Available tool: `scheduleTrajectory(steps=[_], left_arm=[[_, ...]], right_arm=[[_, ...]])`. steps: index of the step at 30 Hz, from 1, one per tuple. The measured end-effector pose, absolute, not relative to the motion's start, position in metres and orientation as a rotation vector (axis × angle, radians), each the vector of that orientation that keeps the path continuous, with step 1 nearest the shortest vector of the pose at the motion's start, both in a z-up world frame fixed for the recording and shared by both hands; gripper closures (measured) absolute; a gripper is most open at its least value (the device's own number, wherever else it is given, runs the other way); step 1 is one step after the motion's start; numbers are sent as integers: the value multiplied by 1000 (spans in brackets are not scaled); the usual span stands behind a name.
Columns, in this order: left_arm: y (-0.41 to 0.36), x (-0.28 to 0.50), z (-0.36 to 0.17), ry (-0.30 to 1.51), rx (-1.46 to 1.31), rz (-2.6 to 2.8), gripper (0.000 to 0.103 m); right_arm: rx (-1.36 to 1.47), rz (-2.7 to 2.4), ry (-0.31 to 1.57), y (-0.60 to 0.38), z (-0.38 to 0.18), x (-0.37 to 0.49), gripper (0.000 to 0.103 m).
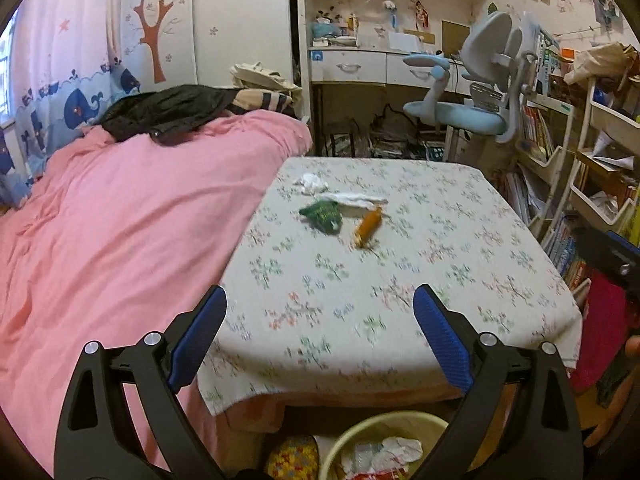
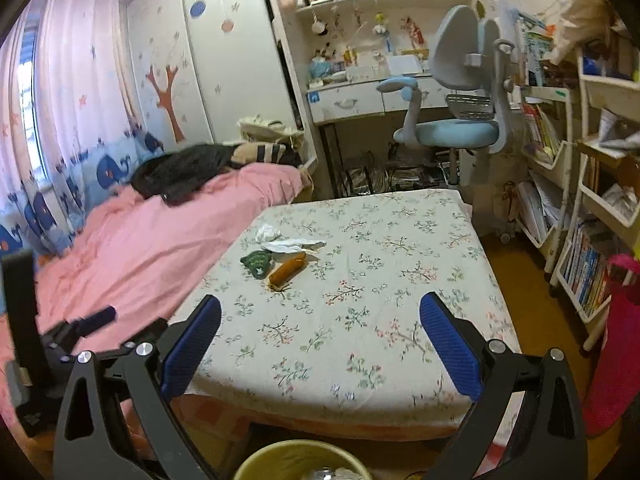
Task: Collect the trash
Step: 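Move both tools back over the table toward the green and orange items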
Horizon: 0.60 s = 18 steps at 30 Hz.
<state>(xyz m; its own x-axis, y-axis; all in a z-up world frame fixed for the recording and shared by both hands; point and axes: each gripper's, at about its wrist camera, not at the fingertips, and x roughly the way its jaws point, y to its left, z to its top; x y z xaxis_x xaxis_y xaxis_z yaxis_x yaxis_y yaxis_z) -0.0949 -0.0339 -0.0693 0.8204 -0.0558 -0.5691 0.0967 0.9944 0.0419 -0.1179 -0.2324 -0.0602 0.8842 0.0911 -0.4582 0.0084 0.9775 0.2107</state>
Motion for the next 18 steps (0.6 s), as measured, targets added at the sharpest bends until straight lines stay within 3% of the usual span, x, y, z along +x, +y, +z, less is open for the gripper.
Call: scheduleTrajectory(steps=[18], left_arm=[[-24, -15, -75, 615, 49, -34, 9]], right_arm=[[190, 106, 545, -230, -69, -58, 7]])
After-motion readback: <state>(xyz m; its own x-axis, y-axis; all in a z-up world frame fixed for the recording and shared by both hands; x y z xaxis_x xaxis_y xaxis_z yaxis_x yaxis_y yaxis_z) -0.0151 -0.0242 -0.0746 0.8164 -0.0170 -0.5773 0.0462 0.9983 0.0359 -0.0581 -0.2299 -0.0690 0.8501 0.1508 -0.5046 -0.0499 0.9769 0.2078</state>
